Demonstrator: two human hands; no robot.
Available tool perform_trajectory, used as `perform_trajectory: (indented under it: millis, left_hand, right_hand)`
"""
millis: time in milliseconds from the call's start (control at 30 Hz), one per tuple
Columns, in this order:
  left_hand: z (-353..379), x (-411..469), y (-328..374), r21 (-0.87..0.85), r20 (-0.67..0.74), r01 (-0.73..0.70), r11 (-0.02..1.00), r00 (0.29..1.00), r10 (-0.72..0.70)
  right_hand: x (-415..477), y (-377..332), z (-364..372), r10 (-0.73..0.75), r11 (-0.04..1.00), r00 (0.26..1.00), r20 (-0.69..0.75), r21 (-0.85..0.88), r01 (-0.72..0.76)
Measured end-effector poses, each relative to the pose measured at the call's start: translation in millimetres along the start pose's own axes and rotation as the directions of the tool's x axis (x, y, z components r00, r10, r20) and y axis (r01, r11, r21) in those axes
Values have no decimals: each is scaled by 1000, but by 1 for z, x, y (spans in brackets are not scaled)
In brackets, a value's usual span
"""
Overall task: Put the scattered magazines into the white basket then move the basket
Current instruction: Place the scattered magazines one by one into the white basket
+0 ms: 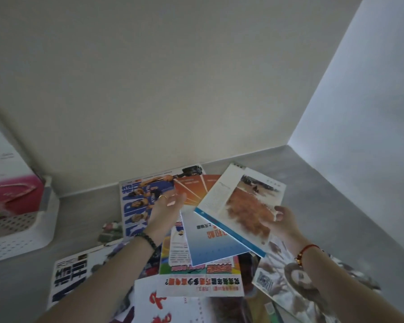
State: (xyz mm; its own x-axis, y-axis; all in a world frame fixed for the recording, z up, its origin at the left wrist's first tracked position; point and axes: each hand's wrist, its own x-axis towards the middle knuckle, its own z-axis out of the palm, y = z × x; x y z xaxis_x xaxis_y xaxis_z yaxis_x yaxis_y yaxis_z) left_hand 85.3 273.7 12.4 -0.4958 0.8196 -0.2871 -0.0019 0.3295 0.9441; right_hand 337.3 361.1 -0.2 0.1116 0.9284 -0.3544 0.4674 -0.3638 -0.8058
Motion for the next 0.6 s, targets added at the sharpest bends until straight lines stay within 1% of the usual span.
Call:
perform_trajectory:
  millis: [100,167,233,333,367,400,467,500,533,567,600]
  left_hand:
    - [41,7,-6,98,23,-14,995,1000,12]
    - [62,12,-11,176,74,-29,984,997,16]
    - [79,16,-16,279,114,-48,959,993,16]
    - [95,18,-24,424,105,-64,904,994,21]
    - [99,18,-25,466,89,-70,882,995,32]
    - [101,19,-24,518,77,-71,852,996,36]
    - [105,18,-21,660,70,-53,750,998,9]
    - [107,18,-18,715,67,-39,698,998,-13]
    - [110,18,-14,742,67,-31,670,997,-28]
    - [112,17,-10,733,80,-33,680,996,-38]
    - [116,15,-3,677,108,-42,735,993,-42]
  right_hand:
    - [26,18,-11,55,997,998,37,53,-57]
    - [43,25,-14,89,991,991,96,93,-98]
    - [56,26,-17,137,975,983,121,160,-156]
    - [70,24,-19,246,890,958,146,357,-283]
    - [73,23,-20,280,864,947,160,387,-321]
    - [76,21,-20,280,855,942,187,397,-333]
    - [78,15,-18,199,880,949,243,382,-282]
    - [76,10,-16,145,904,960,241,361,-228]
    - [74,3,-14,77,933,975,211,330,-145]
    - [68,-6,-11,-3,949,985,173,311,-52]
    - [60,-16,-8,-93,955,985,144,295,47]
